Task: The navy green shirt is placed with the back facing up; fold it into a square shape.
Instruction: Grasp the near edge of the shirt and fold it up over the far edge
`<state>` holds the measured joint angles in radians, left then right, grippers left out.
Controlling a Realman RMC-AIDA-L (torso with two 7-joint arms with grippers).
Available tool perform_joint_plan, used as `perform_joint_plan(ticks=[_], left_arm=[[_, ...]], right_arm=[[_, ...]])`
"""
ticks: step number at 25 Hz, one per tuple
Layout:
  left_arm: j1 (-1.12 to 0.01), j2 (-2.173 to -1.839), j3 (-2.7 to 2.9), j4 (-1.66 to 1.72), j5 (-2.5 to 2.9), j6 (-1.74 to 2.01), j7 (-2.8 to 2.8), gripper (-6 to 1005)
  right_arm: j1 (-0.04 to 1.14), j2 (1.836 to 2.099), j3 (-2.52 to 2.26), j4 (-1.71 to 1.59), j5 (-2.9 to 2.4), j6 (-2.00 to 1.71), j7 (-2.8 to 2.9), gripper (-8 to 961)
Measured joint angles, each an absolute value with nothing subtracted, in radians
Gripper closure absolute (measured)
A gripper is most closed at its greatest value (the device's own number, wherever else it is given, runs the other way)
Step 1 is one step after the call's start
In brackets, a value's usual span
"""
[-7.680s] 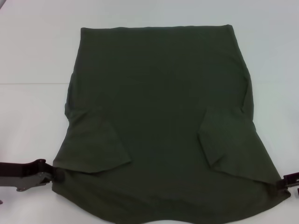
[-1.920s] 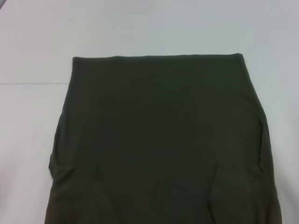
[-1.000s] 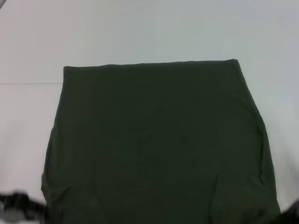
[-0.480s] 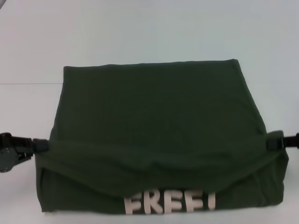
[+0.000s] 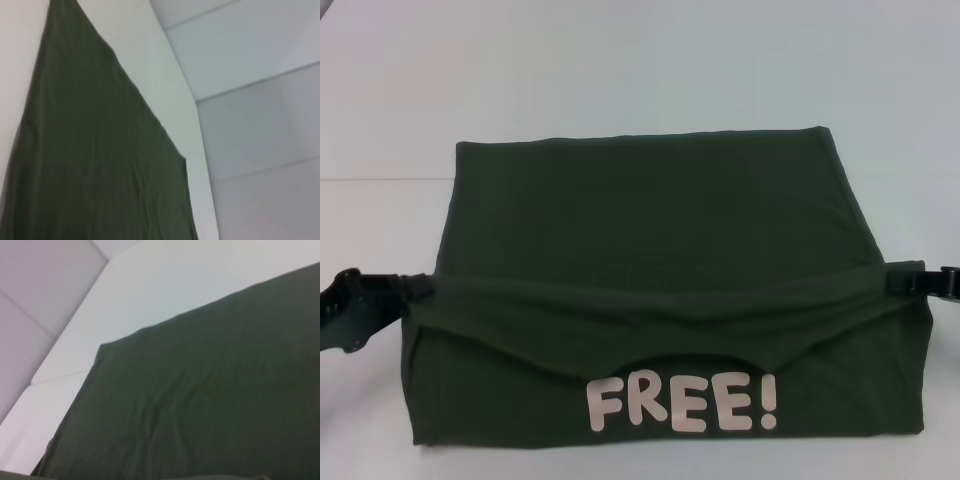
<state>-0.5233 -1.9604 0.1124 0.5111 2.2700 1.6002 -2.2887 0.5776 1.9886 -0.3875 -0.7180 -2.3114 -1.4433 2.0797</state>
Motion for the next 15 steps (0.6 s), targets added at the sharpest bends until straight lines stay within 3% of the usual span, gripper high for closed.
perform_joint_plan(ticks=[6,15], left_arm=[[-0.528,-1.984,0.116,0.509,2.208,1.533,-2.253,958],[-0.566,-1.994,0.125,0.508,2.167,1.447,-2.195,958]], right_arm=[[0.579,2.021,-0.386,-0.722,-2.287,-1.354,2.061,881],[0.596,2.022,-0.398,-0.719,-2.219,-1.279,2.06,881]])
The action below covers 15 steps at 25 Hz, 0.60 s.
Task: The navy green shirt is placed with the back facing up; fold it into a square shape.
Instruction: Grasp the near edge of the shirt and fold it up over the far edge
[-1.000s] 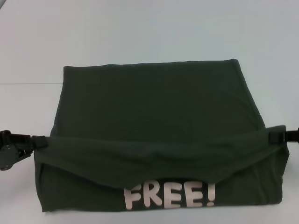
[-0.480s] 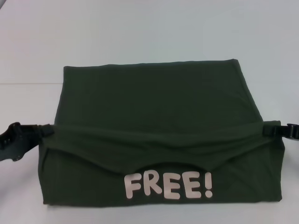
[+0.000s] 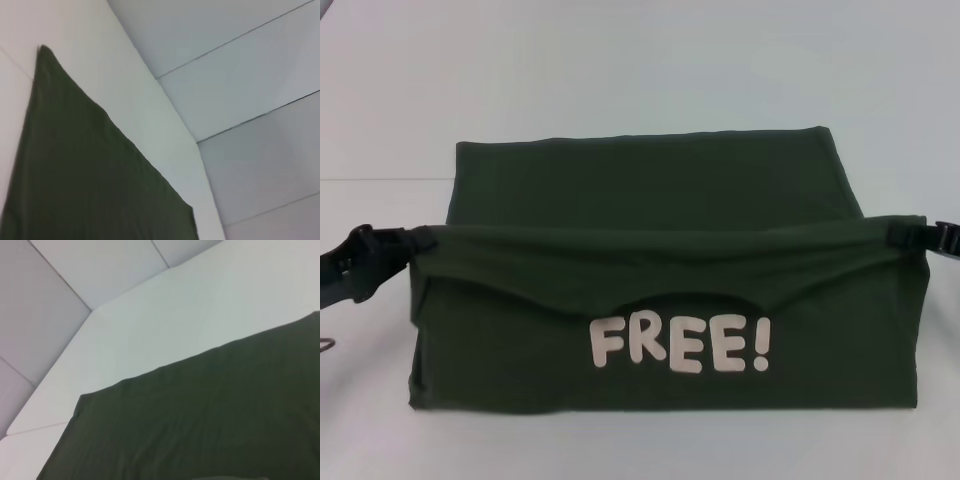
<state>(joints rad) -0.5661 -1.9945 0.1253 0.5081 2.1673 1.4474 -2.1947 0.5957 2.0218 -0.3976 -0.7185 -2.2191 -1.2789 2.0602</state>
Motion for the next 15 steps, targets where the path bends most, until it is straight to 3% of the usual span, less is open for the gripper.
perform_joint_plan(ticks=[15], left_arm=[[-0.613,-2.048,0.13,0.486,2.116,1.266,-2.061,957]], right_arm=[[0.619,2.049,-0.467,-0.705,-2.211,-1.105,2.061,881]])
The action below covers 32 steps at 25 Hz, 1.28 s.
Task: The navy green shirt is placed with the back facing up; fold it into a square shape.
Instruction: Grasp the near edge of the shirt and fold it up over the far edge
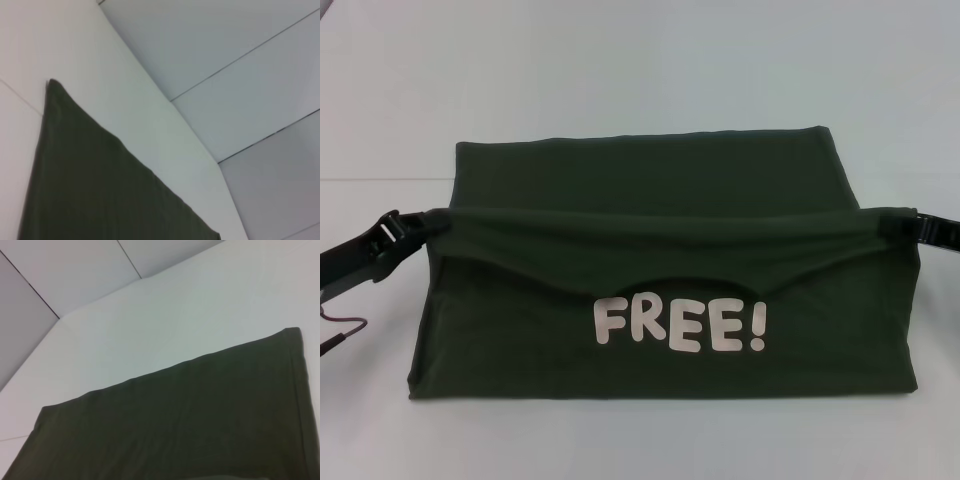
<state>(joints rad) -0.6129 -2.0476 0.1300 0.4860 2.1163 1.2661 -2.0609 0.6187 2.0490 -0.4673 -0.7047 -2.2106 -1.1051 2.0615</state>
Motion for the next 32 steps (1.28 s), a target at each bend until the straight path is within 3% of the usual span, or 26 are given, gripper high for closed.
perform_joint_plan(ticks=[12,24,32], left_arm=[[-0.614,-2.085,0.131,0.485,2.061,1.186,-1.975,956],[-0.613,-2.097,0.132,0.462,2.011,1.152,-1.907,956],[-0.61,-2.134,0.131,0.461,1.932,1.123,-1.798,955]], right_arm=[[0.664,2.07,-0.495,-0.689,-2.209,-1.026,2.061,878],[0.67,2.077,-0.505,-0.687,-2.209,-0.994,2.06,875],[0.683,2.084,-0.516,-0.671,-2.209,-0.98,2.069,851]])
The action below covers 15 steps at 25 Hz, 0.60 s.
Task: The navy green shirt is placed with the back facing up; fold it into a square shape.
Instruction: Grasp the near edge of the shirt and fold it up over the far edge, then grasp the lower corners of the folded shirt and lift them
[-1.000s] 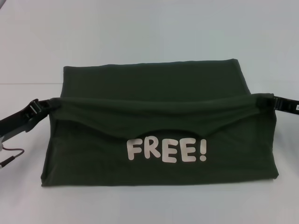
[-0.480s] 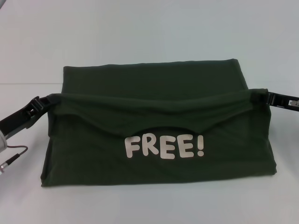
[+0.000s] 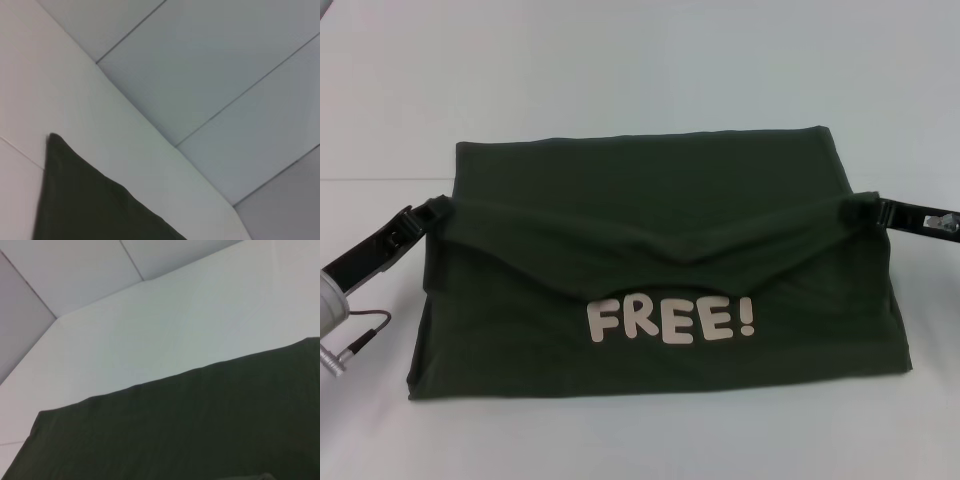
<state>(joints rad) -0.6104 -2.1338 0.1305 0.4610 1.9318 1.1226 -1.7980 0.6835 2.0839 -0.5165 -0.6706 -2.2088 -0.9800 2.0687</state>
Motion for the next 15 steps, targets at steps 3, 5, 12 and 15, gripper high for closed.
perform_joint_plan(ticks=[3,5,12,15], left_arm=[[-0.61,-2.143,0.132,0.455,1.917,1.069,-1.788,955],[-0.611,-2.143,0.132,0.446,1.917,1.053,-1.789,889],[-0.604,-2.131,0.128,0.421,1.911,1.042,-1.793,631],[-0.587,-2.115,0.133,0.42,1.91,1.086,-1.818,502]], right_arm=[[0.687,2.081,-0.526,-0.659,-2.209,-0.977,2.072,787],[0.687,2.08,-0.525,-0.659,-2.208,-0.974,2.072,743],[0.661,2.074,-0.519,-0.658,-2.205,-0.971,2.072,548],[0.635,2.07,-0.518,-0.666,-2.186,-0.982,2.072,438]])
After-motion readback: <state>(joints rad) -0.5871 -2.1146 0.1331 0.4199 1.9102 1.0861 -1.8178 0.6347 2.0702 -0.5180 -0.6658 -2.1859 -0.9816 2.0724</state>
